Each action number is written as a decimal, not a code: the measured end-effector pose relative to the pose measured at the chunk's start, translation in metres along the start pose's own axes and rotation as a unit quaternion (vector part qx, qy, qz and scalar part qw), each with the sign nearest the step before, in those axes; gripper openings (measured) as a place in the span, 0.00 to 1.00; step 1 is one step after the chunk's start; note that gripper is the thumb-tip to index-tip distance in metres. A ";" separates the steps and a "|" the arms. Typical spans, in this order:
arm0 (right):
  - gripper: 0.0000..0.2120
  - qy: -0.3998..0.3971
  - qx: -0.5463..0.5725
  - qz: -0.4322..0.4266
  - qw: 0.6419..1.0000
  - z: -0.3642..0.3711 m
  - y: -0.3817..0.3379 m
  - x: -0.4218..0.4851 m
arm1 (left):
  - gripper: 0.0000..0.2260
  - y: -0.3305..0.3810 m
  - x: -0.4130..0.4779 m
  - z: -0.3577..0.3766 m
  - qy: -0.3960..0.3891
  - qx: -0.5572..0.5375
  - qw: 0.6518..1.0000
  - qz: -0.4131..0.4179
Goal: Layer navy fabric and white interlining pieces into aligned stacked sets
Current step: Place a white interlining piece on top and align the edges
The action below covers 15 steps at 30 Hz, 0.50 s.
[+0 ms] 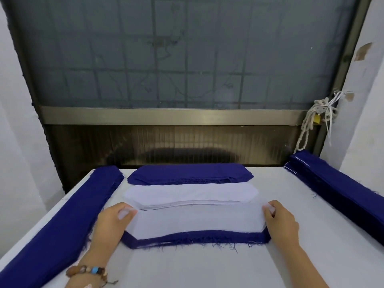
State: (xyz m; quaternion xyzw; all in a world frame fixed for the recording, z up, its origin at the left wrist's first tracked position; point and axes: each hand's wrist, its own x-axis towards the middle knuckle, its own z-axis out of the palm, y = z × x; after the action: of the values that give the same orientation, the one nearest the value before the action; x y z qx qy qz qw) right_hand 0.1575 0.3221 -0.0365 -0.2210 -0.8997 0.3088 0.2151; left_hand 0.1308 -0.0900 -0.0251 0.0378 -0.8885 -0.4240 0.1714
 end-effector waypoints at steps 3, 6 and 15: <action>0.06 0.010 0.017 -0.017 1.000 -0.002 0.001 -0.002 | 0.05 -0.001 -0.003 0.000 -0.002 0.029 0.999 0.021; 0.06 0.016 0.041 -0.029 0.999 -0.002 -0.002 -0.005 | 0.10 -0.002 -0.003 0.000 0.013 0.084 0.996 -0.028; 0.07 0.008 0.155 -0.006 0.988 -0.005 -0.005 -0.009 | 0.08 -0.001 -0.008 -0.004 0.019 0.082 0.996 -0.033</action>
State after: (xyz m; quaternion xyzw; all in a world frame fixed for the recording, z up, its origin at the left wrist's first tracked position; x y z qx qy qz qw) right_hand 0.1658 0.3163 -0.0316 -0.1820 -0.8403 0.4419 0.2559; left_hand 0.1399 -0.0914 -0.0256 0.0890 -0.9152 -0.3541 0.1703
